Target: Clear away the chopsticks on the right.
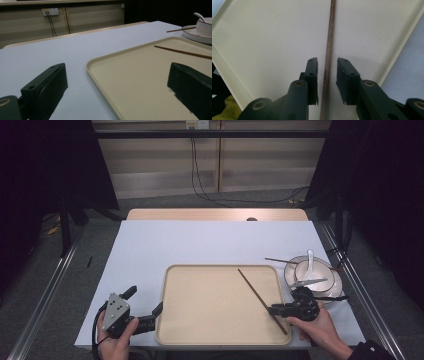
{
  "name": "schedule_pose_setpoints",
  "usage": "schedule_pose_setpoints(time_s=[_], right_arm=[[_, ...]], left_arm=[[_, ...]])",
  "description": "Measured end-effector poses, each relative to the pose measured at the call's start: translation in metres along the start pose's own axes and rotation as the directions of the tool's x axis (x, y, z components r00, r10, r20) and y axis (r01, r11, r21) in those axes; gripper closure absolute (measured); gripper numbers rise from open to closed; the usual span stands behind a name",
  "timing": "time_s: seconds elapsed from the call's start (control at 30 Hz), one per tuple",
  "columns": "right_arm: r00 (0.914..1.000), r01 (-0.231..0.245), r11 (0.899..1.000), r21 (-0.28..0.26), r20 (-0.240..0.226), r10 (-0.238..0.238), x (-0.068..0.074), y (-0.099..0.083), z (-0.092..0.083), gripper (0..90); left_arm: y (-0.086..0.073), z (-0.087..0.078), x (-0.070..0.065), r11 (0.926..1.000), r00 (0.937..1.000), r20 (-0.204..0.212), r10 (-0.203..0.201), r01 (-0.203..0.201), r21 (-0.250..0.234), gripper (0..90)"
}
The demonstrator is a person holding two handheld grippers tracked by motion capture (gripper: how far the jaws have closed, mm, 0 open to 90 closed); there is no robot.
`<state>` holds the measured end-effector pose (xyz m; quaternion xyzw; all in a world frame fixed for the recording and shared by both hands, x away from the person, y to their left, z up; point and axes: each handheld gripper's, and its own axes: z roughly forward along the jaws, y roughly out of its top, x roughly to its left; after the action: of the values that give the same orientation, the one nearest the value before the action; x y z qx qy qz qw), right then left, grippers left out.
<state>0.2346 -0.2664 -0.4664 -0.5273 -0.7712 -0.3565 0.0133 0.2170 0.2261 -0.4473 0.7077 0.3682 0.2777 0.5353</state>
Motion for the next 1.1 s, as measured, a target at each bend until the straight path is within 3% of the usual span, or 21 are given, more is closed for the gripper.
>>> schedule_pose_setpoints(time_s=[0.07,0.1,0.17,0.2,0.23,0.27,0.33,0.4,0.43,0.47,0.5,0.53,0.6,0.63,0.67,0.7,0.77,0.87,0.93,1.07,1.1], right_arm=[[0.9999,0.015,1.000,-0.007,-0.001,-0.015,0.000,0.000,-0.002,70.1],[0.9988,0.034,0.999,-0.035,-0.035,-0.035,-0.001,0.001,-0.008,64.5],[0.9981,0.037,0.998,-0.046,-0.047,-0.039,-0.001,0.001,-0.011,61.8],[0.9945,0.071,0.994,-0.083,-0.072,-0.077,-0.003,0.003,-0.018,54.9],[0.9945,0.071,0.994,-0.083,-0.072,-0.077,-0.003,0.003,-0.018,54.9],[0.9872,0.123,0.984,-0.126,-0.086,-0.134,-0.004,0.004,-0.025,50.3],[0.9839,0.138,0.981,-0.133,-0.095,-0.152,-0.004,0.004,-0.027,46.9],[0.9651,0.210,0.957,-0.199,-0.114,-0.235,-0.007,0.005,-0.036,37.7],[0.9651,0.210,0.957,-0.199,-0.114,-0.235,-0.007,0.005,-0.036,37.7],[0.9520,0.244,0.943,-0.226,-0.129,-0.277,-0.011,0.007,-0.043,31.6],[0.9520,0.244,0.943,-0.226,-0.129,-0.277,-0.011,0.007,-0.043,31.6],[0.9441,0.268,0.927,-0.263,-0.120,-0.307,-0.015,0.008,-0.051,27.9],[0.9425,0.271,0.921,-0.280,-0.117,-0.313,-0.017,0.009,-0.056,27.1],[0.9318,0.285,0.917,-0.278,-0.144,-0.333,-0.023,0.014,-0.066,24.4],[0.9318,0.285,0.917,-0.278,-0.144,-0.333,-0.023,0.014,-0.066,24.4],[0.9252,0.322,0.903,-0.284,-0.109,-0.364,-0.030,0.018,-0.074,21.5],[0.9255,0.327,0.903,-0.277,-0.099,-0.366,-0.033,0.020,-0.077,19.4],[0.9276,0.331,0.894,-0.304,-0.070,-0.367,-0.046,0.029,-0.091,16.0],[0.9196,0.351,0.878,-0.325,-0.058,-0.389,-0.051,0.032,-0.099,13.8],[0.9193,0.366,0.869,-0.333,-0.015,-0.393,-0.058,0.039,-0.110,13.7],[0.9175,0.376,0.865,-0.334,0.002,-0.398,-0.068,0.044,-0.117,15.2]], left_arm=[[0.000,0.000,0.000,1.0000,1.0000,-0.003,0.003,-0.003,0.004,2.9],[0.000,0.000,0.000,1.0000,1.0000,-0.003,0.008,-0.008,0.001,2.9],[0.000,0.000,0.000,1.0000,1.0000,-0.002,-0.002,0.002,0.000,2.9],[0.000,0.000,0.000,1.0000,1.0000,-0.006,0.003,-0.003,0.000,2.9],[0.000,0.000,0.000,1.0000,1.0000,-0.006,0.003,-0.003,0.000,2.9],[0.000,0.000,0.000,1.0000,1.0000,-0.005,0.002,-0.002,0.000,2.9],[0.000,0.000,0.000,1.0000,1.0000,-0.003,0.003,-0.003,0.000,2.9],[0.000,0.000,0.000,1.0000,1.0000,-0.007,0.000,0.000,0.001,3.2],[0.000,0.000,0.000,1.0000,1.0000,-0.006,0.001,-0.001,0.001,3.2],[0.000,0.000,0.000,1.0000,1.0000,-0.004,0.001,-0.001,0.001,3.2],[0.000,0.000,0.000,1.0000,1.0000,-0.004,0.001,-0.001,0.001,3.2],[0.000,0.000,0.000,1.0000,1.0000,-0.007,0.000,0.000,0.002,3.2],[0.000,0.000,0.001,0.9999,0.9999,-0.012,0.010,-0.010,0.003,3.2],[0.000,0.000,0.000,0.9999,0.9999,-0.014,0.007,-0.007,0.009,3.2],[0.000,0.000,0.000,0.9999,0.9999,-0.014,0.007,-0.007,0.009,3.2],[0.000,0.001,0.001,0.9999,0.9998,-0.020,0.010,-0.009,0.012,3.3],[0.000,0.001,0.001,0.9999,0.9997,-0.021,0.010,-0.009,0.012,3.5],[0.000,0.001,0.001,0.9999,0.9997,-0.021,0.011,-0.010,0.009,3.5],[0.000,0.001,0.001,0.9999,0.9997,-0.023,0.009,-0.008,0.013,3.5],[0.000,0.001,0.001,0.9999,0.9996,-0.024,0.011,-0.011,0.012,3.5],[0.000,0.001,0.001,0.9998,0.9996,-0.024,0.012,-0.012,0.013,3.5]])
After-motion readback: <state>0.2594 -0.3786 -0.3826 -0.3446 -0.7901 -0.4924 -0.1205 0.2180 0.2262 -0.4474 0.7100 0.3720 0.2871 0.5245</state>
